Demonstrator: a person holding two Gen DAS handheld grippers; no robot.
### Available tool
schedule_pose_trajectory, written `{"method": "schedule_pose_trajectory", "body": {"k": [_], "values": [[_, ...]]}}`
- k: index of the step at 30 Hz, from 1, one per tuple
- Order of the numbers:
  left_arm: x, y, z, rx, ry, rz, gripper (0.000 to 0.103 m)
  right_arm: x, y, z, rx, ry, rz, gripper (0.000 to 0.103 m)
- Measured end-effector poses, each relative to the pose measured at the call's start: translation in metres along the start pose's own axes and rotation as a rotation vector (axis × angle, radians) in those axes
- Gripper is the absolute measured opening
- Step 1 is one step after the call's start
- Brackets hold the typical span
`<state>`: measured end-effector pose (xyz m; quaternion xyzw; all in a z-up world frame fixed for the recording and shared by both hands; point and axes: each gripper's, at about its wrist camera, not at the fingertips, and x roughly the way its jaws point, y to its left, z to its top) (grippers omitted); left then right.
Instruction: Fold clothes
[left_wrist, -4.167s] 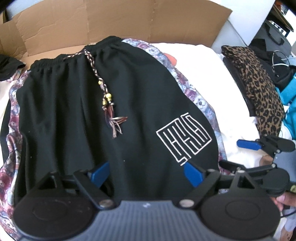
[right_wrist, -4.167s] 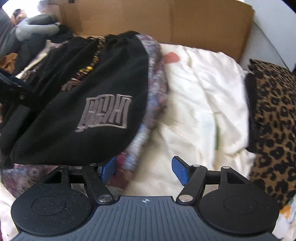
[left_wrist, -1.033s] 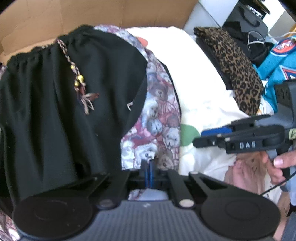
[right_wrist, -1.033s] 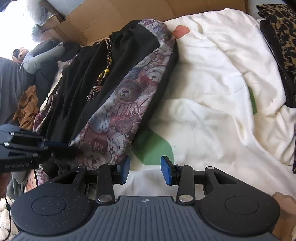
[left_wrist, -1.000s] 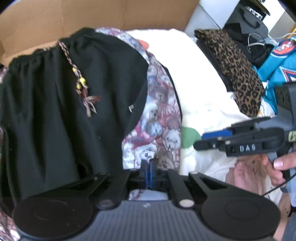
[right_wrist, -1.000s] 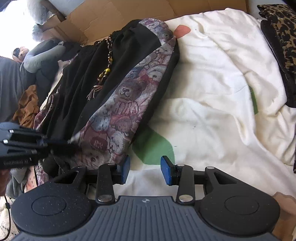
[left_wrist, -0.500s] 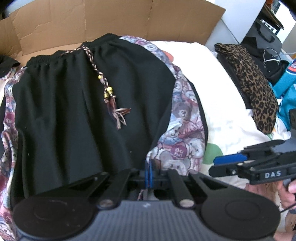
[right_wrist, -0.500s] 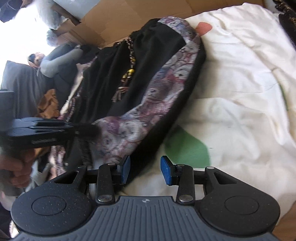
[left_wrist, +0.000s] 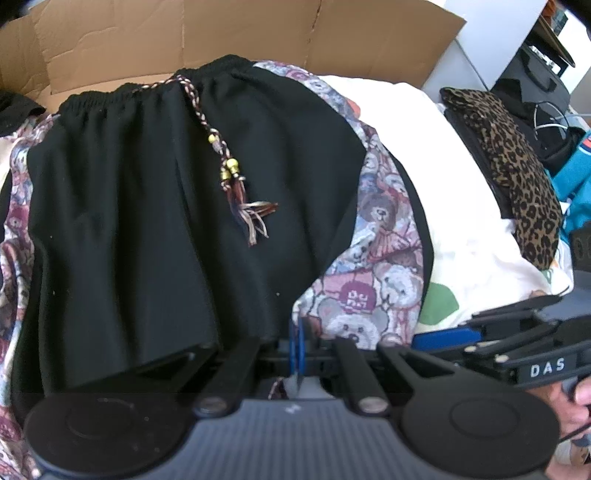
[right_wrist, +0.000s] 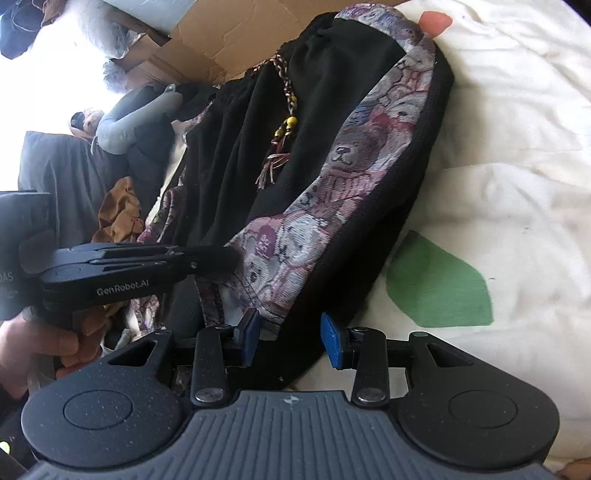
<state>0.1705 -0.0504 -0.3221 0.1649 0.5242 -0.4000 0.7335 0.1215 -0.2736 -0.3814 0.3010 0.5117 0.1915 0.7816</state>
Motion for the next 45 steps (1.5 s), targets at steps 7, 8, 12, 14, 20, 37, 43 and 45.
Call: {"method": "schedule_pose_trajectory", "body": {"k": [7,8,12,14,20,37,43,45], "values": [[0.003,0.004,0.000,-0.008,0.002,-0.003,0.003,0.012,0.003,0.002,0.006,0.009,0.018,0.039],[0.004,0.004,-0.001,-0.010,0.002,-0.003,0.003,0.012,0.003,0.002,0.009,0.006,0.020,0.039],[0.005,0.004,-0.001,-0.009,0.004,-0.003,0.003,0.012,0.000,0.003,0.023,-0.008,0.025,0.033],[0.005,0.004,0.000,-0.009,0.004,-0.005,0.003,0.011,0.000,0.003,0.028,-0.014,0.027,0.029],[0.004,0.000,-0.001,0.002,0.003,-0.015,0.003,0.008,0.005,0.005,0.000,-0.020,0.012,0.029],[-0.003,-0.002,0.002,0.004,0.006,-0.014,0.014,-0.041,-0.004,0.004,-0.069,-0.005,-0.129,0.004],[-0.013,0.010,-0.010,-0.025,0.030,0.013,0.017,-0.078,-0.011,0.010,-0.098,-0.005,-0.224,0.004],[-0.017,0.011,-0.015,-0.029,0.043,0.017,0.019,-0.089,-0.013,0.012,-0.099,-0.007,-0.250,0.003]]}}
